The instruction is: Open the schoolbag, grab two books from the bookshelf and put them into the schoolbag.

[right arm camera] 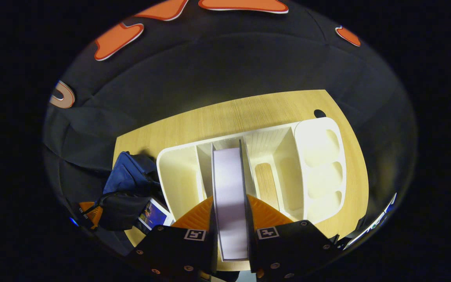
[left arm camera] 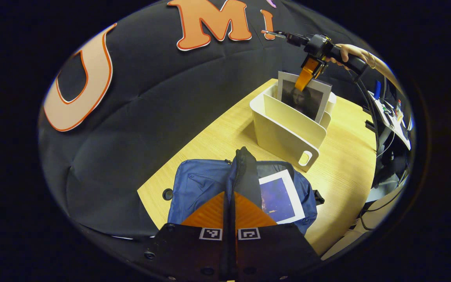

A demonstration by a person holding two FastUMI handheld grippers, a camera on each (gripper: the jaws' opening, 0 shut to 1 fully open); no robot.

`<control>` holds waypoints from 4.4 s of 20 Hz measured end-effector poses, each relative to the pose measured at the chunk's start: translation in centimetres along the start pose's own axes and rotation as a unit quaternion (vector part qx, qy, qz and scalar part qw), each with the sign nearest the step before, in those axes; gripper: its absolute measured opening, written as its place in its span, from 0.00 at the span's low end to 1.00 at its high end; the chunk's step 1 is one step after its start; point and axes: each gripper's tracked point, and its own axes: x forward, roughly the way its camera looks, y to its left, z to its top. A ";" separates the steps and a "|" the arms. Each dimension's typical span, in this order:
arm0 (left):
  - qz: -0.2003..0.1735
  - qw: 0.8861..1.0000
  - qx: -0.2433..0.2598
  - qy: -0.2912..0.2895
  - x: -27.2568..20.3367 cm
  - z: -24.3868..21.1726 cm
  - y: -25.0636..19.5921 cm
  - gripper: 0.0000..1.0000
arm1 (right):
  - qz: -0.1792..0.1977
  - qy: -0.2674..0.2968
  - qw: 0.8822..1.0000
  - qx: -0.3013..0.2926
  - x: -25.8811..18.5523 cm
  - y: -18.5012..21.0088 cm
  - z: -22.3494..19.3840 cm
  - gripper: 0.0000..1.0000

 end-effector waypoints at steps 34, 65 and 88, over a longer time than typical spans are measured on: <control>0.012 0.999 0.039 -0.011 -2.2 2.4 -2.7 0.00 | 0.396 -0.144 0.857 0.296 -4.0 13.3 -18.8 0.31; -0.018 0.999 0.026 -0.027 -4.3 2.6 -5.9 0.01 | 0.275 -0.105 0.915 0.275 8.9 23.4 -17.0 0.96; -0.042 0.993 -0.111 0.010 -2.1 0.4 -16.9 0.33 | 0.175 -0.087 0.973 0.122 -2.4 -2.5 -21.6 0.97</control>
